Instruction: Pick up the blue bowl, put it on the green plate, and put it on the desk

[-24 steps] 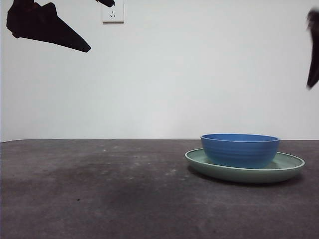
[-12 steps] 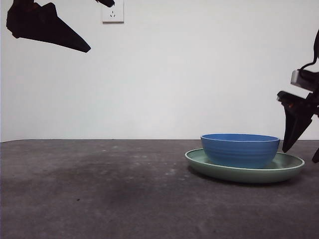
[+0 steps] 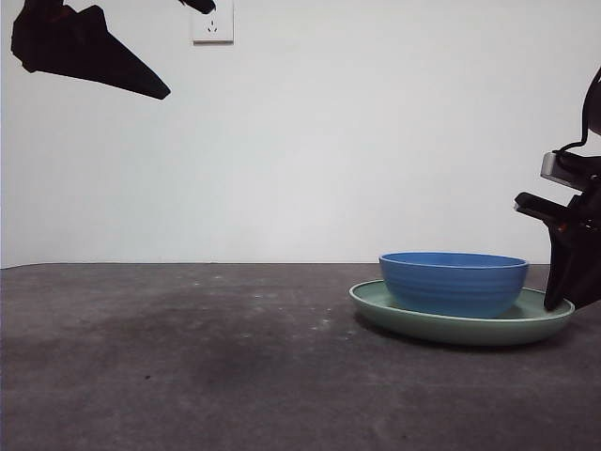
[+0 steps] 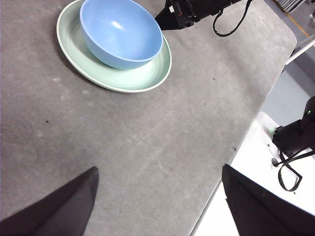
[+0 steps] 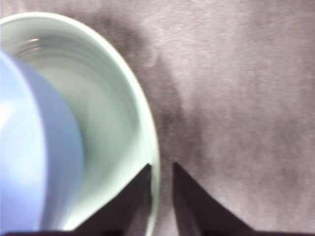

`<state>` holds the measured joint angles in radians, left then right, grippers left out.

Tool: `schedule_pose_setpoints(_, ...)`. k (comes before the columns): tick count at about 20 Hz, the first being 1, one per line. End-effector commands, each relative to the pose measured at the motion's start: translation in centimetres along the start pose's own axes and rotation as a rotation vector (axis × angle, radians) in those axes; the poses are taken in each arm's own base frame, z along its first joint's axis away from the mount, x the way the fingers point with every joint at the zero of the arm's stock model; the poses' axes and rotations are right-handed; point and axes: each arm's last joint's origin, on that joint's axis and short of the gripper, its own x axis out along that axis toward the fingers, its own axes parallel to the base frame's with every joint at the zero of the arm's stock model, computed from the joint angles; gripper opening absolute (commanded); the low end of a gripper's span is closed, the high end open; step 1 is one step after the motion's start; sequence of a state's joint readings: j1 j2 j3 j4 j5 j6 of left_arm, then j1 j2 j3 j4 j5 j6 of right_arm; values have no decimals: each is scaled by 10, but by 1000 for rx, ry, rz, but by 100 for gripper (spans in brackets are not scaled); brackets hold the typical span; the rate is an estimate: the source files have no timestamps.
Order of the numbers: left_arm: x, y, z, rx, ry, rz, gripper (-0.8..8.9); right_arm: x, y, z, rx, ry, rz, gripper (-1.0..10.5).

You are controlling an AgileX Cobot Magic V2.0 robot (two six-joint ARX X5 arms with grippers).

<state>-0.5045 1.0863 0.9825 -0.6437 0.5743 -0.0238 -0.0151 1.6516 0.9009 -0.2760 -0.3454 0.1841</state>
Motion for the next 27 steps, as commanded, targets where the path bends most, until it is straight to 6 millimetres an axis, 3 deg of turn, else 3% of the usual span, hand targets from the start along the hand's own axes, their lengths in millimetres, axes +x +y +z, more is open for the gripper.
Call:
schedule_pose_setpoints(1,0,-2,3,21,-10,-9,402,2,-1,4,-10,-4,-2,14)
schedule_pose_setpoints(12,0,-2,3,19,-6,-9,402,-6,5,7,24,-27,76,14)
schedule_pose_setpoints(21,0,-2,3,19,-7,-8,402,-49,25,14,21,-140,201,14)
schedule_pose_setpoints(27,0,-2,3,19,-7,-8,402,-50,54,12,-12,-134,265,14)
